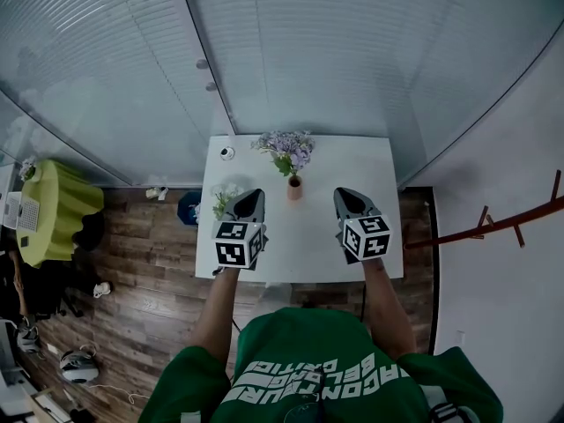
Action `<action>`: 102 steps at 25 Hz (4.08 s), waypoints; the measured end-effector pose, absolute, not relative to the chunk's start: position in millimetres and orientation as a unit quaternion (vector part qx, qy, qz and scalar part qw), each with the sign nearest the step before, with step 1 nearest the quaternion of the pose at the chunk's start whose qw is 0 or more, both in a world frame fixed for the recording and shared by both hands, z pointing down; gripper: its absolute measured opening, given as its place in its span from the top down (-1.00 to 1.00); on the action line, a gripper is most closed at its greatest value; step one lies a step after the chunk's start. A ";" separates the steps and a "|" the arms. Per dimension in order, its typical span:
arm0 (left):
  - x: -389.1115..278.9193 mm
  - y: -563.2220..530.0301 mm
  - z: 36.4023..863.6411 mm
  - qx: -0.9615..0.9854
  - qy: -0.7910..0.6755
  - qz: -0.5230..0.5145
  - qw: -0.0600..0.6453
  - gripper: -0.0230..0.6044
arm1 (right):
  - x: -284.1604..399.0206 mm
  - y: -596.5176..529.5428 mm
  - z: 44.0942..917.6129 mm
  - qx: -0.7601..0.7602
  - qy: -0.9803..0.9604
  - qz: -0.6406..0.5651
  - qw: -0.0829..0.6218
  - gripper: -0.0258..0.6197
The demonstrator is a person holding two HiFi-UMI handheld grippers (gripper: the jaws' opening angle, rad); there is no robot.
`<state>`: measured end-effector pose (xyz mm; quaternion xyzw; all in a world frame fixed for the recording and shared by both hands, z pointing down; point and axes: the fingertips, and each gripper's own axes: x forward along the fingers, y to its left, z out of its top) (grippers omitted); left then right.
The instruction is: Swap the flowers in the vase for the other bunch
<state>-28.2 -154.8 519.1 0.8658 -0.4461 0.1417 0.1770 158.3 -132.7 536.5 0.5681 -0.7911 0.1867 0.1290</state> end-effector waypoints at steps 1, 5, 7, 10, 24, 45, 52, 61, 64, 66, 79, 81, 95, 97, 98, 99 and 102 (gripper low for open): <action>-28.6 -156.1 522.9 0.866 -0.445 0.144 0.179 0.93 | 156.0 -134.9 541.0 0.565 -0.793 0.187 0.130 0.89; -30.5 -166.6 539.5 0.864 -0.440 0.153 0.191 0.93 | 144.2 -147.8 561.4 0.550 -0.802 0.188 0.137 0.89; -32.1 -171.3 547.9 0.863 -0.436 0.156 0.203 0.93 | 137.3 -153.9 571.5 0.544 -0.805 0.190 0.142 0.89; -34.5 -178.6 560.8 0.861 -0.431 0.162 0.217 0.93 | 128.3 -164.1 586.7 0.538 -0.806 0.196 0.150 0.89; -45.2 -204.6 609.9 0.864 -0.392 0.197 0.245 0.93 | 95.7 -208.8 654.4 0.518 -0.806 0.227 0.176 0.88; -56.9 -242.3 636.7 0.870 -0.356 0.219 0.260 0.93 | 70.9 -269.3 720.9 0.493 -0.789 0.258 0.261 0.55; -52.8 -244.0 639.8 0.874 -0.349 0.216 0.260 0.93 | 71.0 -271.3 722.7 0.496 -0.788 0.247 0.270 0.70; -57.2 -244.9 644.4 0.875 -0.346 0.213 0.264 0.93 | 65.5 -270.5 722.6 0.497 -0.788 0.245 0.269 0.80; -54.9 -246.0 639.5 0.875 -0.343 0.216 0.266 0.93 | 65.8 -273.8 713.1 0.496 -0.788 0.245 0.270 0.81; -51.8 -243.8 638.1 0.875 -0.340 0.220 0.265 0.93 | 67.2 -272.0 711.7 0.495 -0.788 0.244 0.272 0.82; -40.1 -234.0 616.5 0.865 -0.381 0.209 0.252 0.93 | 77.4 -269.1 677.4 0.484 -0.809 0.241 0.232 0.82; -37.0 -235.6 616.0 0.863 -0.389 0.207 0.248 0.93 | 82.6 -272.0 666.5 0.485 -0.812 0.242 0.215 0.83; -4.8 -243.7 570.1 0.861 -0.432 0.167 0.212 0.93 | 107.7 -295.4 522.2 0.462 -0.853 0.209 0.124 0.83; -1.4 -244.2 560.7 0.861 -0.434 0.163 0.210 0.93 | 109.9 -295.0 509.9 0.459 -0.855 0.204 0.127 0.83; 0.1 -243.6 556.2 0.861 -0.435 0.161 0.209 0.93 | 111.0 -293.7 505.8 0.459 -0.856 0.202 0.129 0.83; 1.7 -242.9 552.5 0.861 -0.435 0.160 0.208 0.93 | 112.4 -291.9 503.7 0.458 -0.856 0.201 0.132 0.83; 8.9 -242.0 546.2 0.863 -0.435 0.155 0.204 0.93 | 118.6 -285.3 505.5 0.458 -0.855 0.202 0.139 0.83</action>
